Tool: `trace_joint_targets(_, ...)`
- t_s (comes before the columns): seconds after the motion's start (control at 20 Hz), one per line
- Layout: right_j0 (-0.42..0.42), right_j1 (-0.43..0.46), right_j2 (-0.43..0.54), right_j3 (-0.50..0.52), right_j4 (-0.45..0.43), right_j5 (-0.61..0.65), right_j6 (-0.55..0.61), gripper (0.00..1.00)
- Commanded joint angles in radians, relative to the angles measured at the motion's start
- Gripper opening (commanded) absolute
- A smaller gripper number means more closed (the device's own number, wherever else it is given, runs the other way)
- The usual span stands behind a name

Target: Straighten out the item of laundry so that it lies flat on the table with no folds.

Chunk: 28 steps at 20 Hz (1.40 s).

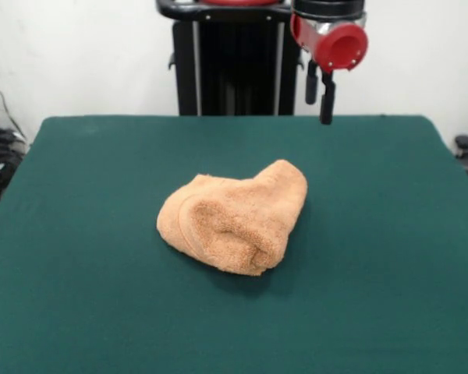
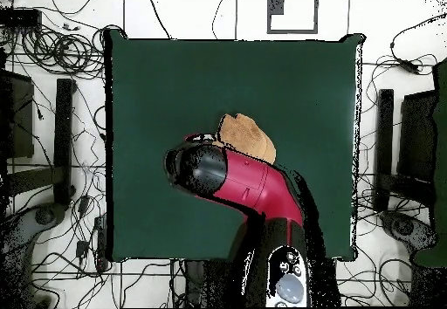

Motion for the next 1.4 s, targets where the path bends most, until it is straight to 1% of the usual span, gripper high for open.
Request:
trace_joint_targets(0.05, -0.028, 0.045, 0.121, 0.057, -0.074, -0.022, -0.107, 1.0)
trace_joint_targets(0.3, -0.09, 0.048, 0.158, 0.035, -0.113, 0.004, -0.168, 1.0)
trace_joint_targets(0.4, -0.107, 0.057, 0.176, 0.025, -0.135, -0.005, -0.18, 1.0)
trace_joint_targets(0.55, -0.132, 0.078, 0.198, -0.006, -0.198, -0.06, -0.201, 1.0)
trace_joint_targets(0.6, -0.137, 0.082, 0.203, -0.017, -0.212, -0.06, -0.201, 1.0)
trace_joint_targets(0.8, -0.166, 0.097, 0.233, -0.068, -0.255, -0.021, -0.209, 1.0)
trace_joint_targets(0.9, -0.171, 0.099, 0.241, -0.073, -0.266, -0.016, -0.194, 1.0)
trace_joint_targets(1.1, -0.164, 0.088, 0.244, -0.051, -0.268, -0.063, -0.104, 1.0)
trace_joint_targets(1.15, -0.157, 0.084, 0.239, -0.044, -0.259, -0.065, -0.073, 1.0)
trace_joint_targets(1.3, -0.138, 0.084, 0.225, -0.04, -0.25, -0.069, -0.027, 1.0)
trace_joint_targets(1.4, -0.118, 0.095, 0.22, -0.064, -0.25, -0.064, -0.015, 1.0)
